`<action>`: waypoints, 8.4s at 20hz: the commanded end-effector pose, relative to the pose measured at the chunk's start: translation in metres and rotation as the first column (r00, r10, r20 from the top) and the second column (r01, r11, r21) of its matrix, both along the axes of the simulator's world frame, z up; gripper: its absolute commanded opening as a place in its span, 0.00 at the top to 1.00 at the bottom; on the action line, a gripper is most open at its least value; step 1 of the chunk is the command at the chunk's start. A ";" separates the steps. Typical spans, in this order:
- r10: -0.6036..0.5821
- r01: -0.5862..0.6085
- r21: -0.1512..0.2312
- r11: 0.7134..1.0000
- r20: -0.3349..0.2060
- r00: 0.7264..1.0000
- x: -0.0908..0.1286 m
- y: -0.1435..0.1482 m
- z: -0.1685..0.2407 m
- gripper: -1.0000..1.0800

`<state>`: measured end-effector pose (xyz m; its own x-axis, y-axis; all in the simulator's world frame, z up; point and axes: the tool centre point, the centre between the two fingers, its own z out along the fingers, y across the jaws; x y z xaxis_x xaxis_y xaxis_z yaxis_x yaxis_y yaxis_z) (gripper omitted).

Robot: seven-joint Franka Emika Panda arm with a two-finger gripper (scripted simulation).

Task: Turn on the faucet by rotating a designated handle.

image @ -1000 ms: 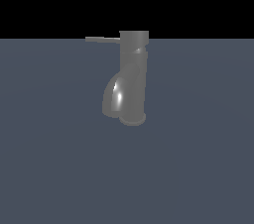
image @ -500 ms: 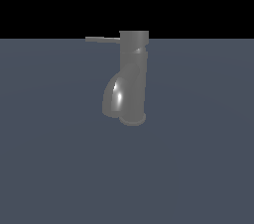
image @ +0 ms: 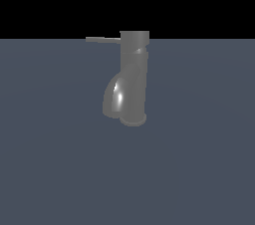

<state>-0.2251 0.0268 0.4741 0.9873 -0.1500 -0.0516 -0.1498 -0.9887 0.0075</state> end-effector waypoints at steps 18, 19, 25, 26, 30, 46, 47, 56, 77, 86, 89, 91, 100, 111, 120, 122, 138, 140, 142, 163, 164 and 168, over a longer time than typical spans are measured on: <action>-0.444 0.444 0.010 0.896 0.003 0.896 0.093 0.015 -0.024 1.00; -0.466 0.465 0.010 0.885 0.002 0.885 0.097 0.016 -0.026 1.00; -0.589 0.589 0.008 0.808 0.002 0.808 0.126 0.021 -0.039 1.00; -0.609 0.609 0.008 0.793 0.002 0.793 0.130 0.022 -0.041 1.00; -0.683 0.683 0.006 0.730 0.002 0.730 0.149 0.026 -0.052 1.00; -0.910 0.910 -0.006 0.414 0.014 0.414 0.219 0.044 -0.103 1.00; -0.920 0.920 -0.006 0.392 0.015 0.392 0.223 0.045 -0.107 1.00; -0.983 0.983 -0.008 0.182 0.031 0.182 0.258 0.056 -0.143 1.00; -0.997 0.998 0.000 -0.061 0.052 -0.061 0.294 0.070 -0.190 1.00; -0.997 0.998 -0.001 -0.060 0.052 -0.060 0.277 0.072 -0.190 1.00; -0.997 0.998 -0.001 -0.060 0.052 -0.060 0.268 0.073 -0.190 1.00; -0.997 0.998 -0.001 -0.060 0.052 -0.060 0.262 0.074 -0.190 1.00; -0.997 0.998 -0.001 -0.061 0.052 -0.060 0.235 0.078 -0.190 1.00; -0.997 0.998 0.000 -0.061 0.052 -0.061 0.199 0.083 -0.190 1.00; -0.996 0.998 0.003 -0.066 0.052 -0.066 0.183 0.071 -0.190 1.00; -0.997 0.998 0.002 -0.065 0.052 -0.065 0.177 0.067 -0.190 1.00; -0.997 0.998 0.001 -0.063 0.052 -0.063 0.128 0.034 -0.190 1.00; -0.997 0.998 0.000 -0.062 0.052 -0.062 0.122 0.030 -0.190 1.00; -0.997 0.998 0.000 -0.062 0.052 -0.062 0.116 0.026 -0.190 1.00; -0.997 0.998 0.000 -0.060 0.052 -0.060 0.097 -0.071 -0.190 1.00; -0.997 0.998 0.000 -0.061 0.052 -0.061 0.096 -0.077 -0.190 1.00; -0.998 0.999 0.001 -0.035 0.054 -0.035 0.100 -0.069 -0.190 1.00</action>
